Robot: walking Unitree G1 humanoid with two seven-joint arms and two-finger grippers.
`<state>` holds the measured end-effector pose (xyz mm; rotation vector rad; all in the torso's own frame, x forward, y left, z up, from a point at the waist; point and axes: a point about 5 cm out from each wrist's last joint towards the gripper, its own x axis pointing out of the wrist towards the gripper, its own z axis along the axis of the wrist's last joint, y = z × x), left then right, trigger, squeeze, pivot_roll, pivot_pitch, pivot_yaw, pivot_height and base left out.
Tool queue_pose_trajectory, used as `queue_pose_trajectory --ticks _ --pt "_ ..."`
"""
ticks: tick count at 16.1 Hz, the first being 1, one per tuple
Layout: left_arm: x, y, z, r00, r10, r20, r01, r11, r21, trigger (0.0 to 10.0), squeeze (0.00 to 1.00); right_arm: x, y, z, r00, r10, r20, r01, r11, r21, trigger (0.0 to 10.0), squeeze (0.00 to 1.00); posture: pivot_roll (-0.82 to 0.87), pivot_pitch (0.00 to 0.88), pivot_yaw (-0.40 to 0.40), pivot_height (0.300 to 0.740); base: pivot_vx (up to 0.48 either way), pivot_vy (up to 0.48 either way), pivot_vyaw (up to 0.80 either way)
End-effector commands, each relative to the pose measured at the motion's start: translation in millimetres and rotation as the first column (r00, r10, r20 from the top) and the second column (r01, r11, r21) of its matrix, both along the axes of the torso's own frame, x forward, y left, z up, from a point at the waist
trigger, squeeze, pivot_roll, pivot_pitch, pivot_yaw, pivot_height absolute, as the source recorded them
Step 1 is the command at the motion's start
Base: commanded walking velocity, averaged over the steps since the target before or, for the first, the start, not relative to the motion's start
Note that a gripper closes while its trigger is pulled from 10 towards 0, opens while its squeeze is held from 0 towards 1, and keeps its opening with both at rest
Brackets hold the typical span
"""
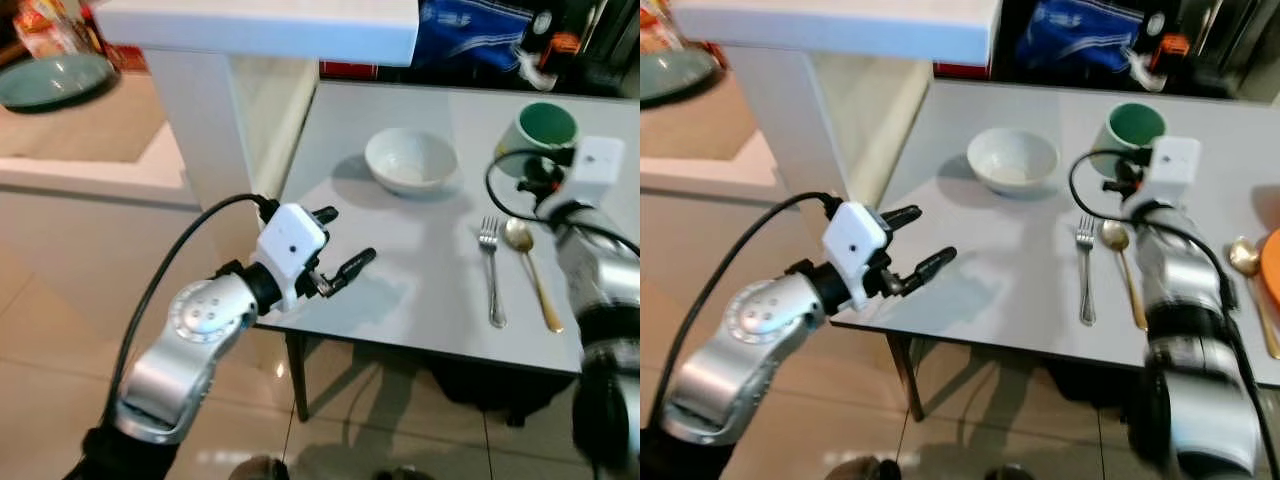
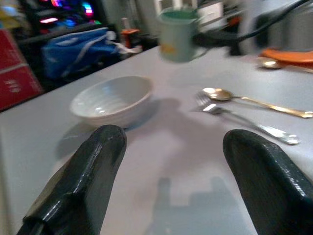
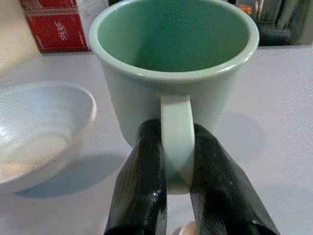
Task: Setting the table
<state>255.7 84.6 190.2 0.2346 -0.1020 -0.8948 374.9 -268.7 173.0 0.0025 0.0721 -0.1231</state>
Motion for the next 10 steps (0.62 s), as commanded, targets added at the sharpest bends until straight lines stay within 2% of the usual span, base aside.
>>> queue_pose_trajectory --ticks 1,2,4,7,10 --pt "-5.5 -2.0 7.5 0.999 -0.048 0.015 0.048 0.999 -0.006 10.0 0.0 3.7 0.0 3.0 1.0 -0.01 0.008 0.01 0.999 -0.033 10.0 0.0 0.18 0.181 0.043 0.74 0.0 0.0 0.0" --pt "-9.1 -3.3 10.9 0.997 -0.078 0.013 0.078 0.997 -0.015 10.0 0.0 6.1 -0.8 3.2 1.0 -0.026 -0.001 0.026 0.999 -0.041 10.0 0.0 0.19 0.191 0.041 0.74 0.0 0.0 0.0" --pt "-15.9 -4.4 18.5 0.993 -0.116 0.008 0.116 0.993 -0.01 10.0 0.0 9.8 -5.6 5.8 0.998 -0.061 -0.034 0.056 0.991 -0.12 10.0 0.0 0.22 0.24 0.038 0.74 0.0 0.0 0.0" --pt "-23.6 -7.4 21.3 0.988 -0.152 -0.003 0.151 0.988 -0.005 10.0 0.0 9.9 -13.7 8.6 0.992 -0.105 -0.065 0.091 0.979 -0.184 10.0 0.0 0.22 0.256 0.03 0.74 0.0 0.0 0.0" --pt "-28.7 -11.6 23.6 0.982 -0.188 -0.025 0.187 0.982 -0.025 10.0 0.0 7.4 -23.7 11.1 0.987 -0.149 -0.06 0.136 0.973 -0.185 10.0 0.0 0.21 0.258 0.026 0.74 0.0 0.0 0.0"
